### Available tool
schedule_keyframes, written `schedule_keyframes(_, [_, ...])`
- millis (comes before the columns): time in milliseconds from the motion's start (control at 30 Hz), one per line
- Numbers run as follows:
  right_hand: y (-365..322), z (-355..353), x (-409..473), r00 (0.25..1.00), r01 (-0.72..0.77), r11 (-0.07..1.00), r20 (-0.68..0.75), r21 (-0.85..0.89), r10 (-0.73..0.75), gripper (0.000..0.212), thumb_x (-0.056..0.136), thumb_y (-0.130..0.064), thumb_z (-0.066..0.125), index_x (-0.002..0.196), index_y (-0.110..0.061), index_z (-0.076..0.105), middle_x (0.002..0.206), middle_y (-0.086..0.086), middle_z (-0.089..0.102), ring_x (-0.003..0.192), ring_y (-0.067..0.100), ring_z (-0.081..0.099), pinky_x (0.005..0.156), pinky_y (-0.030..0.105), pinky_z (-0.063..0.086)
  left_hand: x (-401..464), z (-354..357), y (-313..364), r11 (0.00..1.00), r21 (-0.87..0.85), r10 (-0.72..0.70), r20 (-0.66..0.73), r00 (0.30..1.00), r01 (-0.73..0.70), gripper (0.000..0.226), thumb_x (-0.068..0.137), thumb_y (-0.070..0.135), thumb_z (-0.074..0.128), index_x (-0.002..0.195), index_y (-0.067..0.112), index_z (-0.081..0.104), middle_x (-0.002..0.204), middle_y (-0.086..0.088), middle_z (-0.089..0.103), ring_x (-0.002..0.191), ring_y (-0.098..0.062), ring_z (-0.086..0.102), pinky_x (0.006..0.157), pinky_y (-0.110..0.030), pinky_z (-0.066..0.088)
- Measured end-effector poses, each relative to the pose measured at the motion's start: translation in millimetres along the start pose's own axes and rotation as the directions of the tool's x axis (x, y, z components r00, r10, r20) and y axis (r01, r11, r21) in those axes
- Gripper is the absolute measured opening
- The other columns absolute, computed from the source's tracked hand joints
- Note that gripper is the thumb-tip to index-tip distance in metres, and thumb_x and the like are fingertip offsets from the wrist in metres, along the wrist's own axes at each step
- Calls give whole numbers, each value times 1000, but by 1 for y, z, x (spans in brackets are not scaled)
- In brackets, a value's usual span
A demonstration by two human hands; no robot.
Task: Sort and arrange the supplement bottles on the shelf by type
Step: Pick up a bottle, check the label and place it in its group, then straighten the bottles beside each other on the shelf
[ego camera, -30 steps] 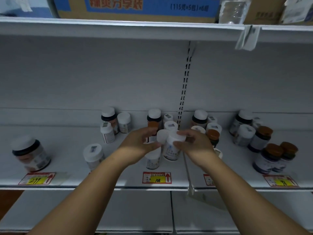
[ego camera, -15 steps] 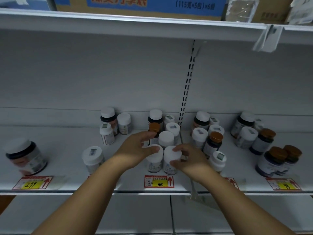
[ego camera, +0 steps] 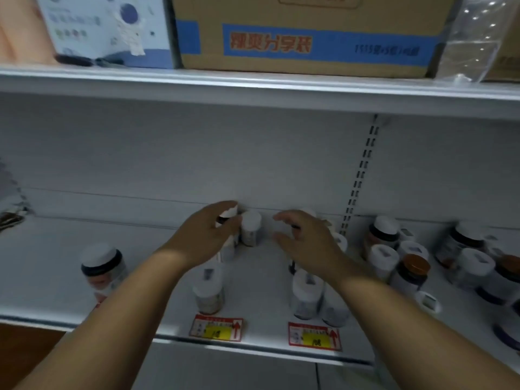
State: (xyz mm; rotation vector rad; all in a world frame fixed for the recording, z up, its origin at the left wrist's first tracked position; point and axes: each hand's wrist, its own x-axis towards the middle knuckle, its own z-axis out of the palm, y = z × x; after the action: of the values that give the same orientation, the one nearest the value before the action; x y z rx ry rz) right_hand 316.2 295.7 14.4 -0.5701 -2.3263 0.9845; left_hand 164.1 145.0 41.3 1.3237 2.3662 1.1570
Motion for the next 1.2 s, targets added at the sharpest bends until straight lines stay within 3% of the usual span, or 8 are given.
schedule_keyframes(133, [-8, 57, 32, 980, 152, 975, 153, -165, -127, 22, 88, -17, 56, 106, -8, 66, 109, 16, 65, 97, 30, 60, 83, 34, 48, -7, -9, -28, 997, -46, -61, 37, 997, 62, 45, 90, 49, 45, 133, 35, 44, 145, 10, 40, 121, -9, 43, 96, -20, 28])
schedule_keyframes(267, [9, 102, 57, 951, 72, 959, 308, -273, 17, 39, 91, -23, 53, 130, -16, 52, 125, 10, 59, 112, 26, 55, 95, 38, 45, -9, -14, -47, 988, -115, -102, 54, 993, 107, 43, 90, 48, 46, 132, 36, 44, 140, 13, 43, 107, 0, 38, 91, -18, 28])
schedule_keyframes(567, [14, 139, 72, 993, -77, 925, 55, -371, 105, 32, 83, -32, 62, 104, -10, 54, 106, 12, 63, 101, 29, 58, 77, 31, 43, -12, -25, -71, 987, -122, -100, 81, 992, 109, 35, 92, 45, 45, 126, 38, 49, 138, 14, 44, 106, 0, 42, 91, -16, 28])
schedule_keyframes(733, [-8, 98, 68, 978, -180, 984, -108, 17, 180, 14, 81, -23, 67, 87, -12, 61, 80, 1, 58, 77, 18, 56, 55, 13, 39, -14, -35, -54, 989, -115, -99, -81, 992, 90, 32, 91, 29, 54, 122, 24, 57, 128, 7, 57, 104, -2, 49, 88, -16, 34])
schedule_keyframes(867, [-36, 41, 46, 972, -206, 700, 61, 684, 226, 12, 81, -10, 64, 86, -19, 67, 82, 0, 70, 78, 20, 64, 65, 30, 53, -17, -31, -17, 971, -236, -76, -130, 989, 43, 27, 84, 22, 65, 111, 24, 62, 104, 10, 65, 86, 2, 58, 70, -2, 40])
schedule_keyframes(1033, [-46, 1, 5, 986, -166, 524, 136, 836, 95, 38, 75, -15, 56, 111, -3, 57, 105, 14, 63, 91, 27, 61, 76, 35, 53, -35, -2, 14, 613, -747, 10, 333, 943, 257, 39, 71, 23, 72, 109, 17, 65, 102, -2, 74, 94, -19, 69, 81, -26, 56])
schedule_keyframes(1100, [-45, -12, -9, 984, -174, 489, 128, 855, 127, 37, 76, -14, 54, 111, -4, 56, 110, 16, 60, 93, 28, 59, 77, 35, 52, -40, 15, 20, 556, -797, 38, 309, 950, 237, 48, 62, 22, 77, 108, 16, 64, 100, -4, 74, 94, -17, 69, 78, -26, 56])
schedule_keyframes(1200, [-39, -22, -28, 964, -200, 591, 50, 782, 261, 19, 86, -16, 54, 104, -15, 61, 105, 11, 65, 90, 25, 64, 80, 39, 52, -46, 46, 35, 702, -711, -15, 43, 999, 41, 40, 61, 7, 82, 90, 26, 64, 82, 15, 73, 75, 0, 67, 61, -12, 51])
